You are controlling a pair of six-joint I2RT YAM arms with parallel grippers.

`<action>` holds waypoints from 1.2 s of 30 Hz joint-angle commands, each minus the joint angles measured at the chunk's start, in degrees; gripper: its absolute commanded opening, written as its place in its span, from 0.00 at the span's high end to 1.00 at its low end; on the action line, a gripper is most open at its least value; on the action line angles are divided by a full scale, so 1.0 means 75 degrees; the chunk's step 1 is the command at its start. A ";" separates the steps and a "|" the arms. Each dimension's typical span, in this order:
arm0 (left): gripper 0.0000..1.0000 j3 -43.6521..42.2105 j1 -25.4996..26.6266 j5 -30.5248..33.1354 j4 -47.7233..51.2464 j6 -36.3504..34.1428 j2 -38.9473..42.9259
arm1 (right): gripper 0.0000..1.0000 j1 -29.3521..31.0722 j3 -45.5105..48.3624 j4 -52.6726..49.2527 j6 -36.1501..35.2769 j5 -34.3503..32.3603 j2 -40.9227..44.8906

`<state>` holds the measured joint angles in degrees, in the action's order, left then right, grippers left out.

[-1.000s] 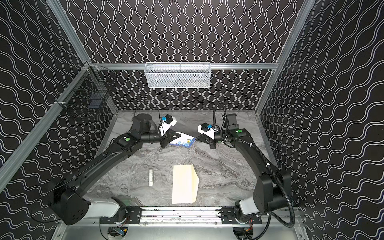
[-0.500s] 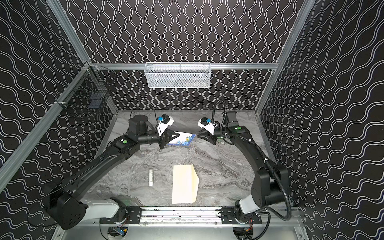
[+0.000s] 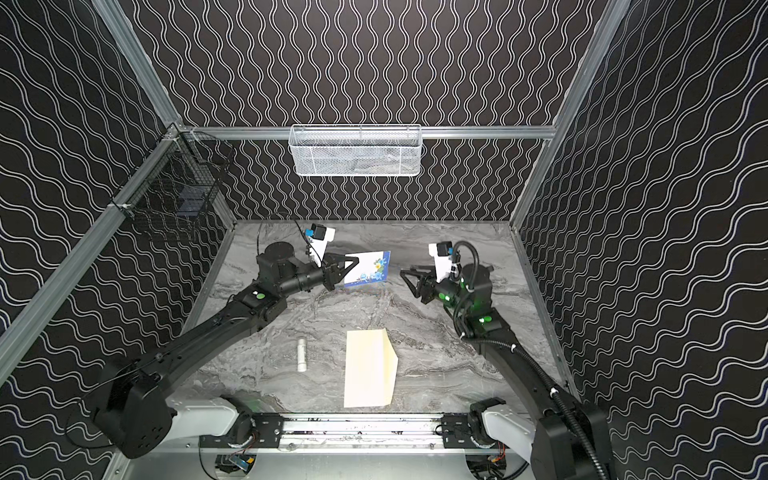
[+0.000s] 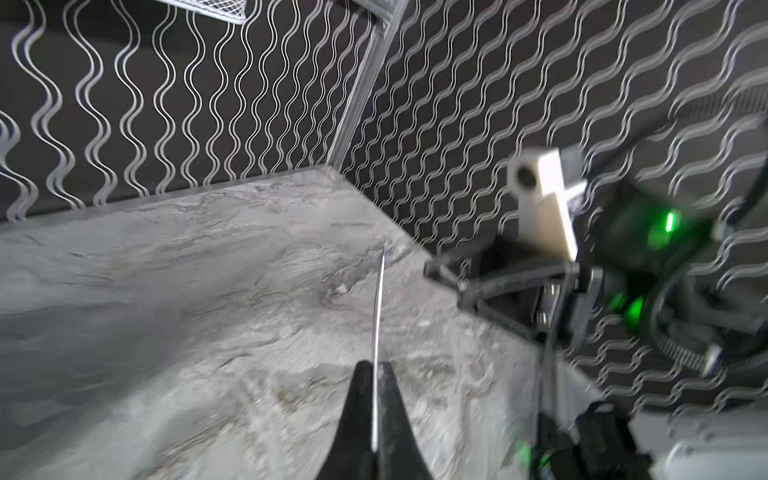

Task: Place the letter into the envelope and seal it

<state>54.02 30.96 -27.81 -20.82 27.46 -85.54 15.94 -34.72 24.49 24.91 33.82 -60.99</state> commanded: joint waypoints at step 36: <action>1.00 -0.1653 0.1134 0.3306 -0.5282 0.6159 -0.0305 | 0.37 0.2394 0.0739 0.6942 0.8150 -0.3169 -0.1839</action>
<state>41.52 39.40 -3.14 -56.25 73.19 -87.64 33.80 -27.53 73.03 84.12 9.80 -73.73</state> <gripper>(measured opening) 0.048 0.646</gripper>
